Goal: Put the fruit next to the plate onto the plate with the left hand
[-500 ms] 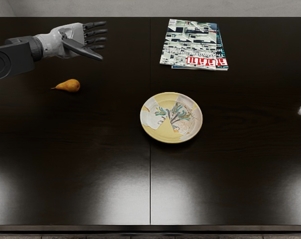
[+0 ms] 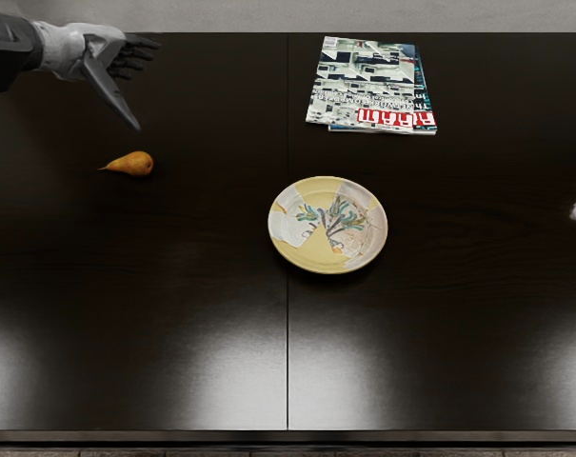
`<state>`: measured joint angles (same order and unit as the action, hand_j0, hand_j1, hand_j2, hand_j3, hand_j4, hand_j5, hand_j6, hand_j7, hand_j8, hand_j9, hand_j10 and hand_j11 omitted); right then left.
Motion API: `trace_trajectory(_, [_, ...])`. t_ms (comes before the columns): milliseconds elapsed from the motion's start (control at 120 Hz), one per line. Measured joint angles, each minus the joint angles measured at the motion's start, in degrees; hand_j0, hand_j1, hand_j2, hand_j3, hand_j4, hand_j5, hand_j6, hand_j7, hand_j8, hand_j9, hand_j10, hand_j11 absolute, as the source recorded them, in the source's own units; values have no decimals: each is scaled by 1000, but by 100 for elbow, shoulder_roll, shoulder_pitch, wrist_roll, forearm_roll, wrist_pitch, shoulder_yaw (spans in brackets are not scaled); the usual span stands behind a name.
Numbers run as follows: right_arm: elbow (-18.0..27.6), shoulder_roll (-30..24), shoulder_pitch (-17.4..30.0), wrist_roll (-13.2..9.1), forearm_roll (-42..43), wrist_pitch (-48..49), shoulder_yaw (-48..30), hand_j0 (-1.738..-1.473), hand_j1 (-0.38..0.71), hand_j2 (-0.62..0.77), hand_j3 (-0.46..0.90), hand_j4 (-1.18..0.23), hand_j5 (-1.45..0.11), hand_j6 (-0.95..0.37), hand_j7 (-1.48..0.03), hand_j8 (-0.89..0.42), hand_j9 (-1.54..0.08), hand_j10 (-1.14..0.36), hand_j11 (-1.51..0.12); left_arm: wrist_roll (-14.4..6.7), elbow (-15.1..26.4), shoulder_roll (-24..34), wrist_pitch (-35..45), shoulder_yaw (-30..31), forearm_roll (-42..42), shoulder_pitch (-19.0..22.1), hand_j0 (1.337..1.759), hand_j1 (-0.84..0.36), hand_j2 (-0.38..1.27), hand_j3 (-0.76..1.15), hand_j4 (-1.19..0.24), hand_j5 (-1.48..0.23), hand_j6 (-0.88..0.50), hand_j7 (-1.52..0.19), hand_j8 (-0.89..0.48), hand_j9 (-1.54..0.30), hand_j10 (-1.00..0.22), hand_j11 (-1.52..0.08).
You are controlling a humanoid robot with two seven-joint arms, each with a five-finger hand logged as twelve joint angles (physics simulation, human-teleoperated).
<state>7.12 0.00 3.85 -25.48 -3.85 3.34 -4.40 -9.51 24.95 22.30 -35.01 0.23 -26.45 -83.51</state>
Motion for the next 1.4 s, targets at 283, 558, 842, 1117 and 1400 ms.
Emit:
trace_trajectory(283, [-1, 0, 1, -1, -1, 0, 0, -1658, -349, 0, 0, 0, 0, -1, 0, -1, 0, 0, 0, 9, -503, -1023, 1, 1745, -1446, -7, 1658, 325, 4, 0, -22, -27, -22, -27, -22, -26, -21, -26])
trace_trajectory(558, [0, 0, 1, 0, -1, 0, 0, -1658, -349, 0, 0, 0, 0, -1, 0, 0, 0, 0, 0, 14, -892, -1408, 398, 2609, -1559, 37, 1658, 325, 4, 0, -22, -27, -22, -27, -22, -27, -21, -26])
trace_trajectory(842, [0, 0, 1, 1, -2, 0, 0, -1658, -349, 0, 0, 0, 0, -1, 0, 0, 0, 0, 0, 3, -1000, -1760, 1067, 2765, -1562, 444, 1658, 319, 5, 0, -26, -33, -26, -32, -26, -32, -26, -32])
trace_trajectory(1117, [0, 0, 1, 0, -2, 0, 0, -1658, -349, 0, 0, 0, 0, -1, 0, 0, 0, 0, 0, 0, -1470, -2230, 1467, 2955, -1571, 837, 1658, 309, 7, 0, -35, -44, -35, -44, -35, -44, -35, -44])
trace_trajectory(1400, [0, 0, 1, 0, -2, 0, 0, -1658, -349, 0, 0, 0, 0, -1, 0, 0, 0, 0, 0, -4, -1631, -2230, 1528, 3012, -1559, 837, 1658, 179, 28, 0, -142, -184, -143, -184, -143, -184, -143, -184])
